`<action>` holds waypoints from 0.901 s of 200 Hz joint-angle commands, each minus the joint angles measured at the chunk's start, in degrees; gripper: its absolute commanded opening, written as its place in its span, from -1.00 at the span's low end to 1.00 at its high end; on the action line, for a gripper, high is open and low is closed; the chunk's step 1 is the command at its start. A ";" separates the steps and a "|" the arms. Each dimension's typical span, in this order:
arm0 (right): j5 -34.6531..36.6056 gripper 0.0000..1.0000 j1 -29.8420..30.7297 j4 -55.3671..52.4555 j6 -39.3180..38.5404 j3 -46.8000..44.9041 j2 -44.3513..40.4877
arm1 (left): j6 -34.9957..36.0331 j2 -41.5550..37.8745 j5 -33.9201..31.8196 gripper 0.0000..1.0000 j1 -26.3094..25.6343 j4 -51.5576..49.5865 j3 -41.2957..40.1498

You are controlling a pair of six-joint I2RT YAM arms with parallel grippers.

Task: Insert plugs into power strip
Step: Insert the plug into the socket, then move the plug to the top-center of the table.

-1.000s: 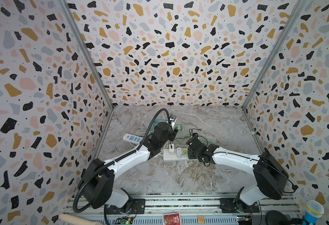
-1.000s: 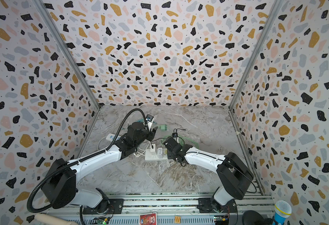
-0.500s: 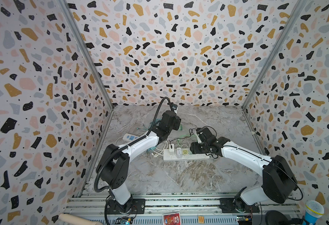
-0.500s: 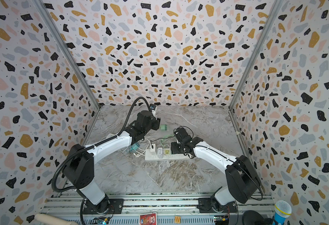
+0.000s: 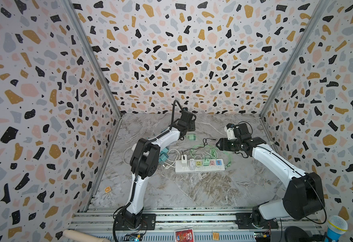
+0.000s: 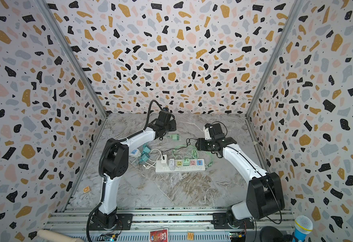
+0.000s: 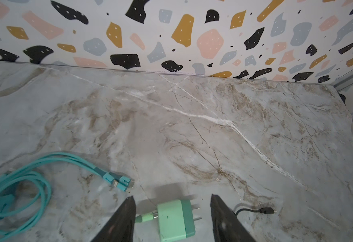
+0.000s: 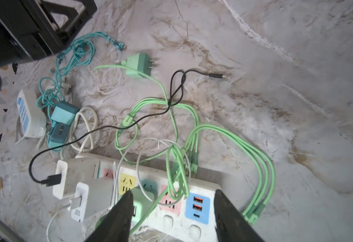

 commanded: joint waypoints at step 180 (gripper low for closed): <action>-10.54 0.22 -6.77 0.87 -7.77 -1.96 1.59 | -17.25 3.12 7.58 -0.09 0.22 -2.21 -4.21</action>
